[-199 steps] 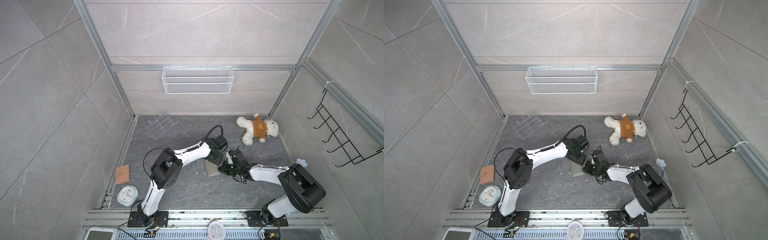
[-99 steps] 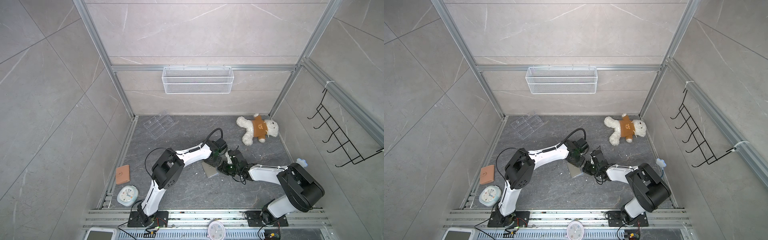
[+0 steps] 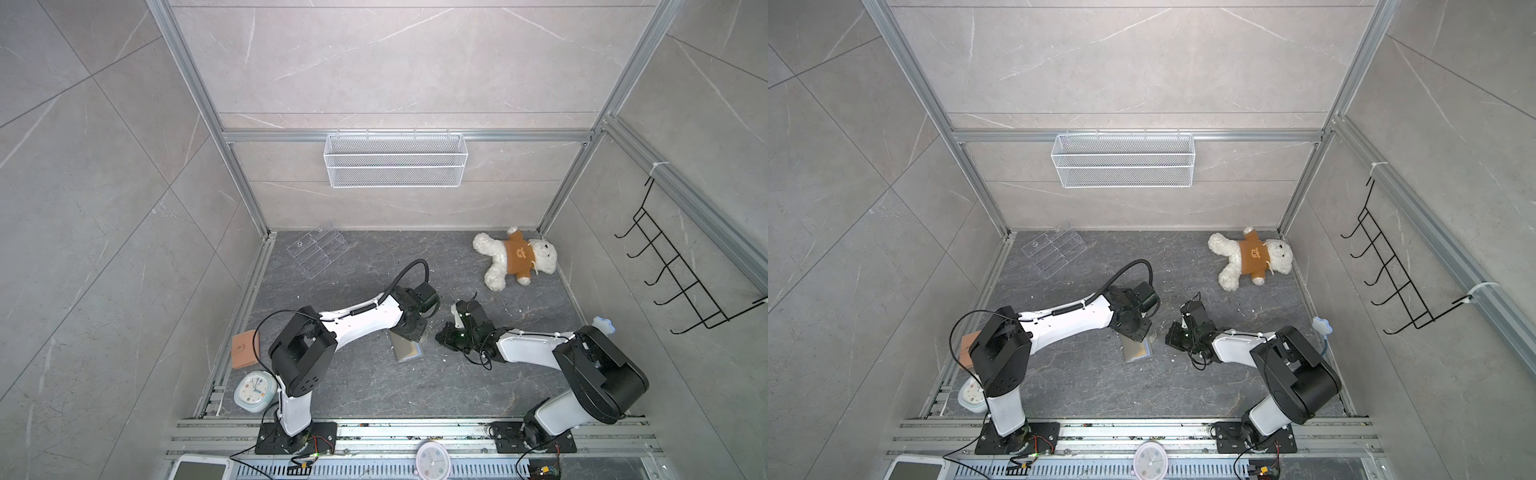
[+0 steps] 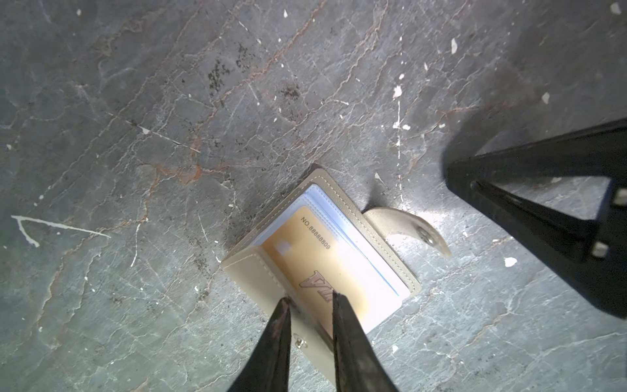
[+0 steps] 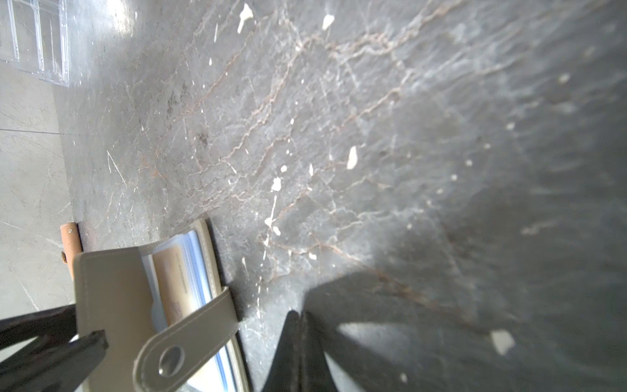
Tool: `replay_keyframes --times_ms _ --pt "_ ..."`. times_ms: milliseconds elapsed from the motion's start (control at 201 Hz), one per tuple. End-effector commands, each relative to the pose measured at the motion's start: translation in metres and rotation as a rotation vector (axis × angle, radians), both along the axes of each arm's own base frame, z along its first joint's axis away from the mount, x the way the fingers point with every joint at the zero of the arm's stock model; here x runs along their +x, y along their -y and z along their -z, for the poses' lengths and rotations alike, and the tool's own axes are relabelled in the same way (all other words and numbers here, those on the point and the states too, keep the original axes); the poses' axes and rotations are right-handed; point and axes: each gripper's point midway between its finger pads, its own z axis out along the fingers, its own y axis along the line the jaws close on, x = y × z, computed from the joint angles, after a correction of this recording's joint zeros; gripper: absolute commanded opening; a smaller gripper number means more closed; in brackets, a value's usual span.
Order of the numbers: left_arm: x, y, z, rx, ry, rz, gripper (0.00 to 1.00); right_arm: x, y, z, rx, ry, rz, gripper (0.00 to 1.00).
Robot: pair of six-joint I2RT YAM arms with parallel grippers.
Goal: Take the credit cards out of the card holder
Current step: Move the card holder to the center of the table.
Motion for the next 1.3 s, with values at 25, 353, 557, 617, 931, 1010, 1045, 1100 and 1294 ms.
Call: replay_keyframes --times_ms 25,353,557,617,931,1010,1045,1100,1294 --pt "-0.001 -0.010 -0.008 0.003 0.021 -0.029 0.22 -0.006 -0.003 -0.011 0.013 0.023 -0.014 0.03" --pt "-0.009 -0.030 -0.016 -0.008 0.060 -0.070 0.13 -0.013 -0.036 -0.064 0.065 0.119 -0.096 0.05" --pt "-0.009 -0.038 -0.018 -0.008 0.086 -0.089 0.08 -0.029 -0.074 -0.080 0.109 0.118 -0.157 0.05" --pt "-0.008 -0.039 -0.018 -0.010 0.089 -0.096 0.07 -0.035 -0.088 -0.082 0.126 0.114 -0.176 0.05" --pt "-0.006 -0.045 -0.020 -0.024 0.104 -0.128 0.00 -0.040 -0.130 -0.042 0.087 0.043 -0.191 0.03" --pt "-0.005 -0.047 -0.022 -0.035 0.108 -0.136 0.00 -0.038 -0.132 -0.032 0.073 0.032 -0.182 0.03" --pt "-0.006 -0.047 -0.023 -0.043 0.107 -0.138 0.00 -0.036 -0.134 -0.030 0.080 0.031 -0.178 0.03" --pt "-0.006 -0.046 -0.023 -0.060 0.104 -0.140 0.00 -0.034 -0.138 -0.028 0.082 0.030 -0.178 0.03" --pt "-0.007 -0.048 -0.029 -0.106 0.117 -0.159 0.00 -0.033 -0.137 -0.017 0.079 0.018 -0.159 0.08"
